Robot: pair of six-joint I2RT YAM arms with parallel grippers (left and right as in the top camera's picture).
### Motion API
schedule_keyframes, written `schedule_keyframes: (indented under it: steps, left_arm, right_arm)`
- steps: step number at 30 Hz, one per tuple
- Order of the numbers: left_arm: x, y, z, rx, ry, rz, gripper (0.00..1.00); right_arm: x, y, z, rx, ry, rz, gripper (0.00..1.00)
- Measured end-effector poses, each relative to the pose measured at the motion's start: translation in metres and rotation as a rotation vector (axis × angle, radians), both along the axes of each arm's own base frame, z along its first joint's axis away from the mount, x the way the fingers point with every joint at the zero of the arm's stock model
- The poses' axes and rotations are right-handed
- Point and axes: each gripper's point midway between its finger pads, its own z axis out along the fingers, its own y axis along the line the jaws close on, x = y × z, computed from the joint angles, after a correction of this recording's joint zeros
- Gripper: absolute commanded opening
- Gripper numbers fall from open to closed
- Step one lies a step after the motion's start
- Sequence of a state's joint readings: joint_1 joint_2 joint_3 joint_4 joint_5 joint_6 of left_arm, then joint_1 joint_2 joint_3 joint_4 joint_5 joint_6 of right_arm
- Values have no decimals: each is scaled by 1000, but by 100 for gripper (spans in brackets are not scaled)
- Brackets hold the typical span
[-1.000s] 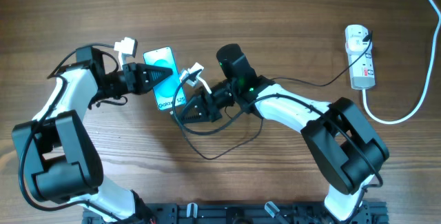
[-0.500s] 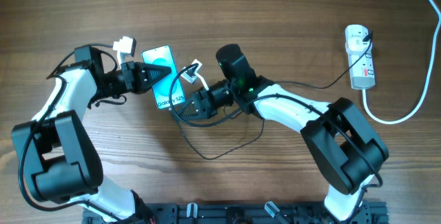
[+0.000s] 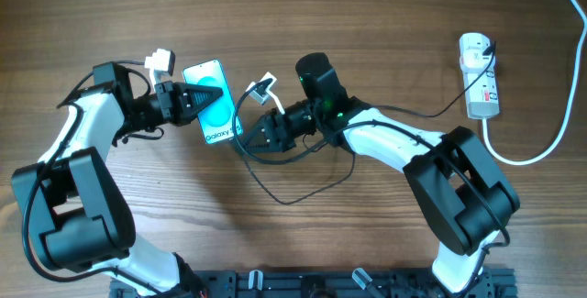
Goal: Plug charger to phone and switch on socket
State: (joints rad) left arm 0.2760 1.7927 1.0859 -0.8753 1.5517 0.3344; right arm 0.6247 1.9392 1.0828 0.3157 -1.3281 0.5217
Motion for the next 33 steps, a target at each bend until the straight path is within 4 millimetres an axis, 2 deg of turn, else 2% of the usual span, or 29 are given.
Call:
schedule_keyframes:
  steps: [8,20,33]
  left_arm:
    - [0,0,0,5,-10,0,4]
    - [0,0,-1,-1,38,1,4]
    - [1,0,-1,0,32,1,4]
  right_arm:
    - [-12,-1,5,53,-26,74,4]
    - [-5,2,0,27,-41,27,4]
    - [-5,5,0,24,-51,20,4]
